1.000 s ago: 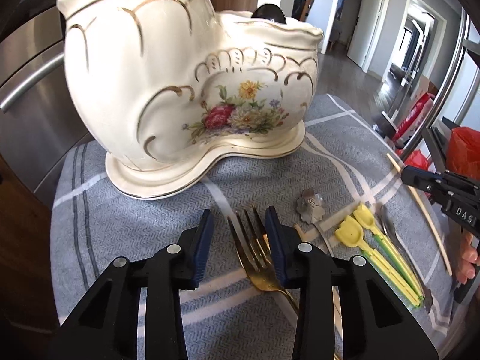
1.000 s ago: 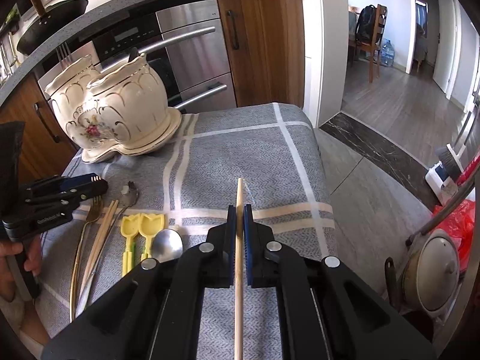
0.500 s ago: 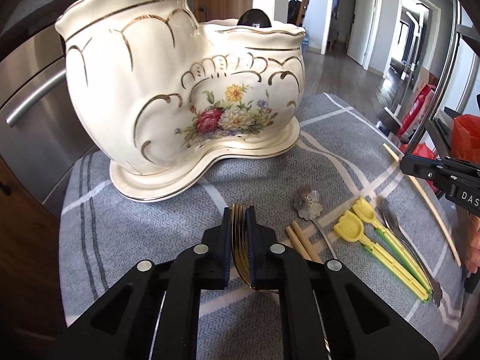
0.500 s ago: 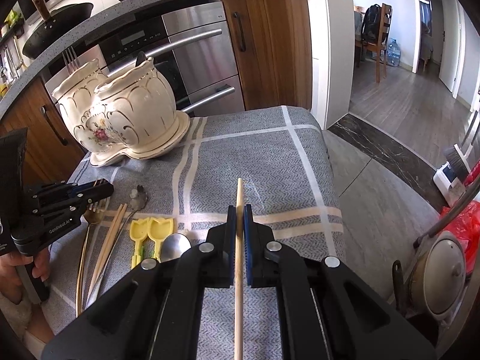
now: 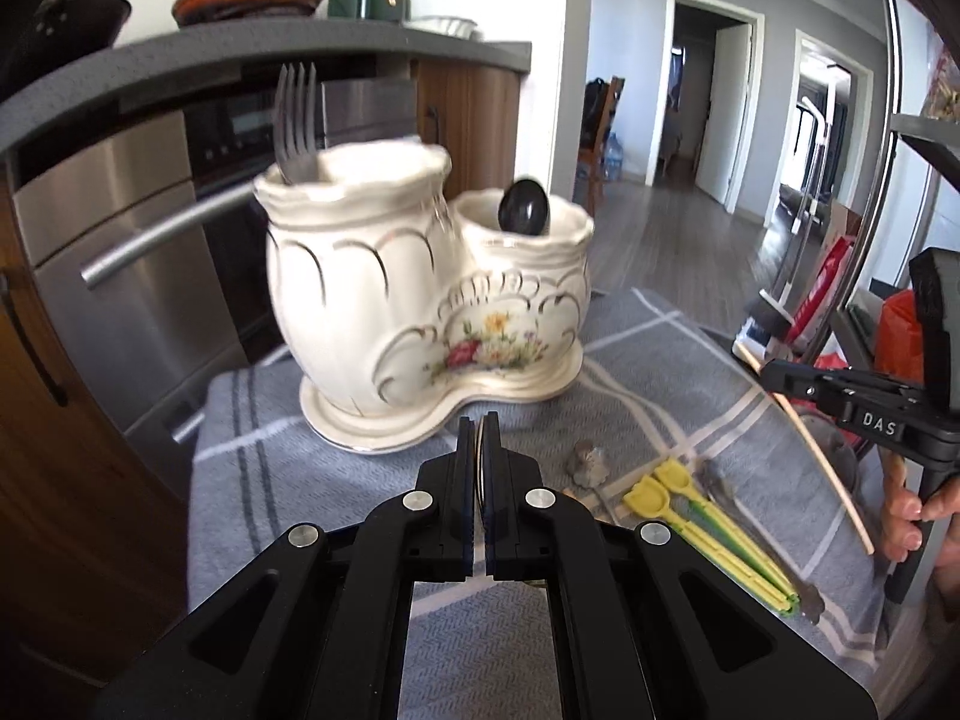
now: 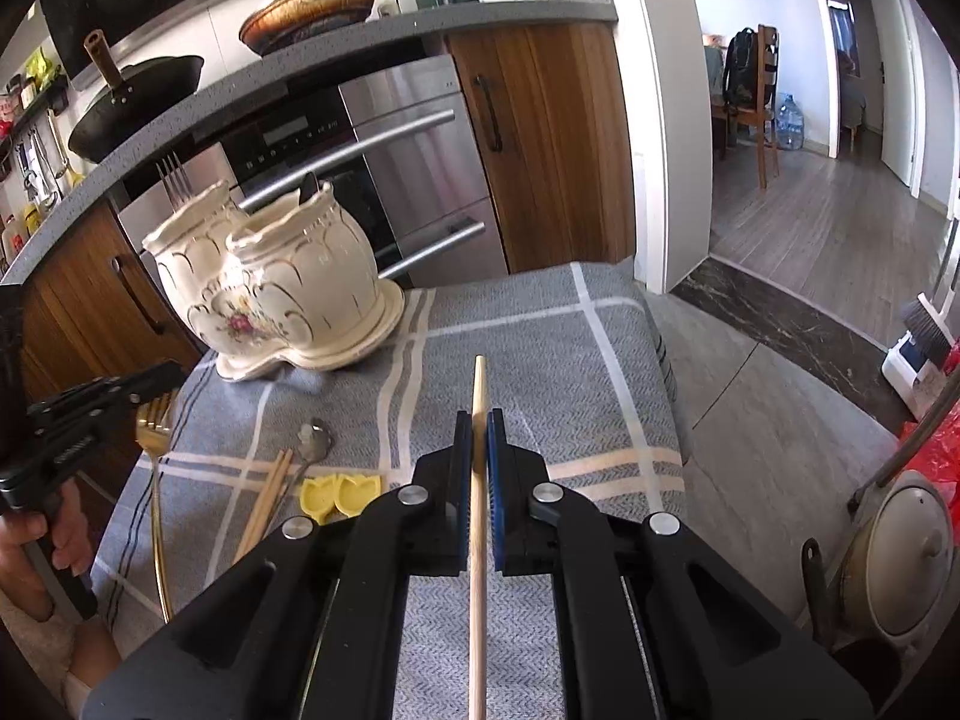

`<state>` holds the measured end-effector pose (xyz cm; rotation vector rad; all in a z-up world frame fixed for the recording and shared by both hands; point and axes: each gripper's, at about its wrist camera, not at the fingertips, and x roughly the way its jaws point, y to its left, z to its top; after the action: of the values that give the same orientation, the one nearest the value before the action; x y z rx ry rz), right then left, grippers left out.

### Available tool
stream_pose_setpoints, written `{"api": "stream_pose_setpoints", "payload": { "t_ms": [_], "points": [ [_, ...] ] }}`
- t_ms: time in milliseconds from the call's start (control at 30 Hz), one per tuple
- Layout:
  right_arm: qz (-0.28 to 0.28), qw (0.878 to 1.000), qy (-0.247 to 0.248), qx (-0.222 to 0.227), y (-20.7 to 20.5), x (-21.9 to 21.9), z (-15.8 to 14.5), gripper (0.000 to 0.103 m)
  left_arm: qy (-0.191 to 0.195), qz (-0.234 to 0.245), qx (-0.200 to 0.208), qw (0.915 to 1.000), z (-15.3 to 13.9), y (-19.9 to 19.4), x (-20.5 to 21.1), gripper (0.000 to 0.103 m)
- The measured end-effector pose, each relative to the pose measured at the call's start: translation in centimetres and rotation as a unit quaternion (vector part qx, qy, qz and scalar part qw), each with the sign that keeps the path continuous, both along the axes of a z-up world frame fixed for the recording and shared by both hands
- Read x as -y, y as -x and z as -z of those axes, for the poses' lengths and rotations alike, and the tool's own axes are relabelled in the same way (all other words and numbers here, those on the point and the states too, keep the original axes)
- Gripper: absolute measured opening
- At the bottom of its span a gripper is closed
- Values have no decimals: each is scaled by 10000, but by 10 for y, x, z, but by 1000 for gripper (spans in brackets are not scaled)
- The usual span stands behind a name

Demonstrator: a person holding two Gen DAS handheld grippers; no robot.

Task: Organize utensils
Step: 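Lift the chopstick with the right tool into the holder while the left tool inserts the gold fork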

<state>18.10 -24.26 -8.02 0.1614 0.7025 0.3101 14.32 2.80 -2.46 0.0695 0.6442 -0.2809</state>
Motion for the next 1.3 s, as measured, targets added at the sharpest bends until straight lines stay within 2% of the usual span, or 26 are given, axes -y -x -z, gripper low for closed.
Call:
{"api": "stream_pose_setpoints", "payload": {
  "t_ms": [267,433,533,767,933,1067,1300],
  "points": [
    [11,9990,-126,433,11,-9,-21,5,-203,-217,774,9966,-46,20,-4,2],
    [2,9972,-274,689,13,-14,-35,5,-388,-244,1077,9931,-69,27,-6,2],
    [-36,9961,-317,828,8,-20,-46,5,-519,-228,1297,9899,-80,32,-6,2],
    [-111,9907,-399,1297,-11,-41,-81,5,-519,-173,1743,9832,-114,39,-18,2],
    [-150,9815,-446,1855,-32,-59,-114,5,-811,-106,2001,9763,-146,31,-21,2],
    [-209,9731,-490,2241,-52,-76,-133,5,-1181,-162,2219,9678,-174,12,-22,2],
    [-267,9686,-698,2372,-92,-92,-151,5,-1316,-426,2524,9577,-216,-13,-34,2]
  ]
}}
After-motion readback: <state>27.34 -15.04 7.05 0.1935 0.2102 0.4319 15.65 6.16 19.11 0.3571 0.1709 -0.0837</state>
